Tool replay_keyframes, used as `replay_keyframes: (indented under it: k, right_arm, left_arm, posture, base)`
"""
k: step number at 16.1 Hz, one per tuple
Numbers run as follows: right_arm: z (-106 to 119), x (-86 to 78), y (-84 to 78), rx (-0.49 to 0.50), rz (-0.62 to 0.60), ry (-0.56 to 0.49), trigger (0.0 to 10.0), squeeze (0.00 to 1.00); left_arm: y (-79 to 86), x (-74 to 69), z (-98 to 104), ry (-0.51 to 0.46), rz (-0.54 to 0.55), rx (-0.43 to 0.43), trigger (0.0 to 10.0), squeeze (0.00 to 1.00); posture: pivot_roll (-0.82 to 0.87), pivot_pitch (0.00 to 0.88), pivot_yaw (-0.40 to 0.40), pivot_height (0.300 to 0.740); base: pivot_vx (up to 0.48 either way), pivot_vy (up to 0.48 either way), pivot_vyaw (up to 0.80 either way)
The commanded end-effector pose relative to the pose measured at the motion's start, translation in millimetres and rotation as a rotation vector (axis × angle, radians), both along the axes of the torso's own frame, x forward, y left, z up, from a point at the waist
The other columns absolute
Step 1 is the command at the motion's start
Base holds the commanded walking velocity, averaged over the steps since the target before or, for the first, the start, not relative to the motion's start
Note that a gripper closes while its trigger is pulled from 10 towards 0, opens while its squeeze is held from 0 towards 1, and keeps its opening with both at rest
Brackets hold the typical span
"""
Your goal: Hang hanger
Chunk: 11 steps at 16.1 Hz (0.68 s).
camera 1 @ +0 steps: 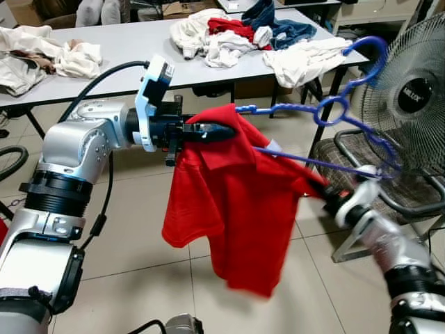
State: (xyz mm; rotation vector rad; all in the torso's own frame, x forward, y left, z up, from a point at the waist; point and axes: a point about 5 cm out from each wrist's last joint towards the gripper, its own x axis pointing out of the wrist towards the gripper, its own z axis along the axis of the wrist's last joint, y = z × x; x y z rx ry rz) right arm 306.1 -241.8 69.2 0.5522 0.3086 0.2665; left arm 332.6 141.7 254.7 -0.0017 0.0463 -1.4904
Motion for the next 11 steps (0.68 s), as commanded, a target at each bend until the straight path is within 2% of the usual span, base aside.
replay_keyframes:
  k: [1, 5, 6, 7, 9, 10, 11]
  right_arm:
    - [-15.7, -27.5, -54.0, 0.013, -0.266, 0.108, 0.0, 0.00]
    - [-2.0, -33.2, -70.4, 0.140, -0.363, 0.020, 0.0, 0.00]
    - [0.5, -35.4, -76.6, 0.158, -0.387, 0.008, 0.0, 0.00]
    - [9.2, -39.3, -88.6, 0.174, -0.426, -0.022, 0.0, 0.00]
    - [15.0, -40.1, -90.6, 0.173, -0.427, -0.039, 0.0, 0.00]
    - [23.3, -40.2, -93.7, 0.167, -0.425, -0.056, 0.0, 0.00]
    - [30.4, -39.5, -96.3, 0.135, -0.411, -0.060, 0.0, 0.00]
  left_arm:
    - [33.6, 1.0, 32.5, -0.143, 0.134, -0.142, 0.0, 0.00]
    - [46.5, 5.5, 21.4, -0.128, 0.257, -0.200, 0.0, 0.00]
    - [50.3, 6.3, 17.6, -0.125, 0.288, -0.207, 0.0, 0.00]
    - [57.4, 7.7, 9.5, -0.128, 0.363, -0.219, 0.0, 0.00]
    - [59.2, 7.7, 6.6, -0.131, 0.390, -0.233, 0.0, 0.00]
    - [61.6, 7.2, 3.6, -0.131, 0.417, -0.268, 0.0, 0.00]
    - [63.8, 6.2, 0.6, -0.138, 0.431, -0.284, 0.0, 0.00]
  posture:
    - [0.02, 0.000, 0.091, 0.740]
    - [0.01, 0.000, 0.090, 0.740]
    - [0.01, 0.000, 0.088, 0.740]
    - [0.01, 0.000, 0.088, 0.740]
    - [0.01, 0.000, 0.089, 0.740]
    - [0.00, 0.000, 0.088, 0.740]
    - [0.00, 0.000, 0.086, 0.740]
  base:
    - [0.000, 0.000, 0.00]
    - [0.000, 0.000, 0.00]
    - [0.000, 0.000, 0.00]
    - [0.000, 0.000, 0.00]
    - [0.000, 0.000, 0.00]
    - [0.000, 0.000, 0.00]
    - [0.000, 0.000, 0.00]
